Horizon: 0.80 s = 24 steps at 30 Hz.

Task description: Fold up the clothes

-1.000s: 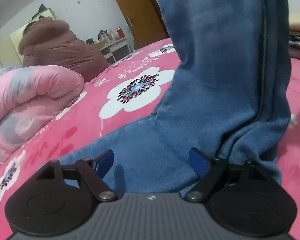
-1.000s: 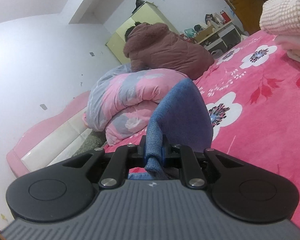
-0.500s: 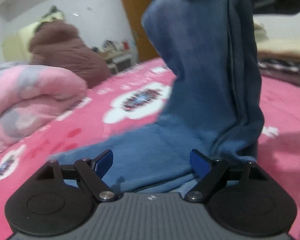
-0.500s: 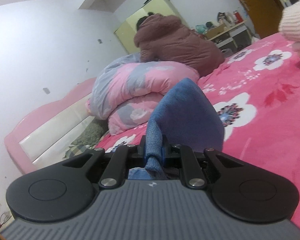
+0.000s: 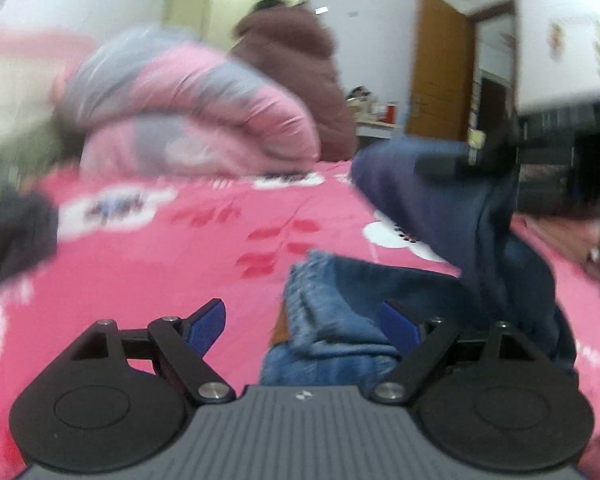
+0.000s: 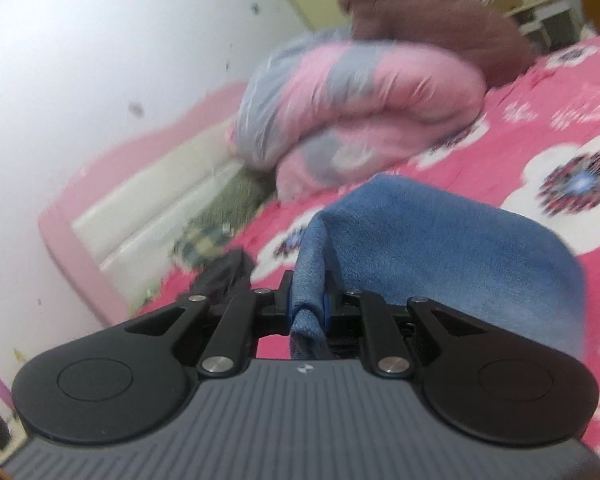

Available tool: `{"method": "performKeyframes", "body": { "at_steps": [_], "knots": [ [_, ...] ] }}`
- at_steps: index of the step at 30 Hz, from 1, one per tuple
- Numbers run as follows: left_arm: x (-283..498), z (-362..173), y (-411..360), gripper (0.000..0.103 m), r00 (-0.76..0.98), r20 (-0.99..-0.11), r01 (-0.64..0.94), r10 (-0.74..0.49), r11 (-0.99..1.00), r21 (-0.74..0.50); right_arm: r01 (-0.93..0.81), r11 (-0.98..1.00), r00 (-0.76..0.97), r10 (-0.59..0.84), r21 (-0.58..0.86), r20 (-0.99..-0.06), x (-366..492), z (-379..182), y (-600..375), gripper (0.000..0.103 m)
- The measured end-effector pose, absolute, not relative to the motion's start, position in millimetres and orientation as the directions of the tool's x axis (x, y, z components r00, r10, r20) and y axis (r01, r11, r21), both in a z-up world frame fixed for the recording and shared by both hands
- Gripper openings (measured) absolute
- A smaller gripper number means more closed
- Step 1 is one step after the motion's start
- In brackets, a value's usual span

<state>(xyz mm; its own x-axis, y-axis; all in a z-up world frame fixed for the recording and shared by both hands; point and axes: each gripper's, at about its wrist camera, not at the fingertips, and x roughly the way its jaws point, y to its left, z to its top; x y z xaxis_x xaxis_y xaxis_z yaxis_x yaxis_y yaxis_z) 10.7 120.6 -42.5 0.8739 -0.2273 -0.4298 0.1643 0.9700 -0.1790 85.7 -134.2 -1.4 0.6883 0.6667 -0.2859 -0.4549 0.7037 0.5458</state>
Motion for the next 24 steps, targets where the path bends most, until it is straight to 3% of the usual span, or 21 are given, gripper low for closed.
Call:
{"method": "performKeyframes", "body": {
  "at_steps": [3,7,9,12,14,16,24],
  "knots": [
    [20.8,-53.7,158.6,0.058,0.841,-0.458,0.096,-0.287,0.913,-0.396,-0.446,0.724,0.654,0.665,0.527,-0.360,93.7,-19.1,-105.9,0.011],
    [27.6,-66.3,196.2,0.054,0.821,-0.446,0.032,-0.357,0.809,-0.587,-0.441,0.753,0.618,0.649,0.488,-0.444,100.0,-38.2,-73.0,0.011],
    [29.4,-69.4,205.0,0.055,0.819,-0.436,0.022,-0.373,0.780,-0.625,-0.444,0.770,0.616,0.634,0.459,-0.467,98.4,-41.0,-62.8,0.012],
    [32.5,-74.3,212.8,0.055,0.817,-0.419,0.008,-0.396,0.735,-0.678,-0.458,0.764,0.598,0.643,0.455,-0.479,95.0,-43.7,-53.0,0.026],
    [32.9,-76.6,215.7,0.055,0.817,-0.407,0.000,-0.409,0.706,-0.708,-0.472,0.757,0.590,0.652,0.451,-0.477,90.1,-44.6,-47.1,0.048],
    [32.7,-75.2,216.6,0.056,0.823,-0.408,-0.013,-0.395,0.705,-0.709,-0.507,0.736,0.579,0.677,0.449,-0.455,80.8,-43.1,-44.7,0.060],
    [34.2,-55.4,198.0,0.056,0.800,-0.407,0.074,-0.441,0.746,-0.661,-0.549,0.624,0.557,0.769,0.556,-0.314,38.8,-39.2,-94.9,0.066]
  ]
}}
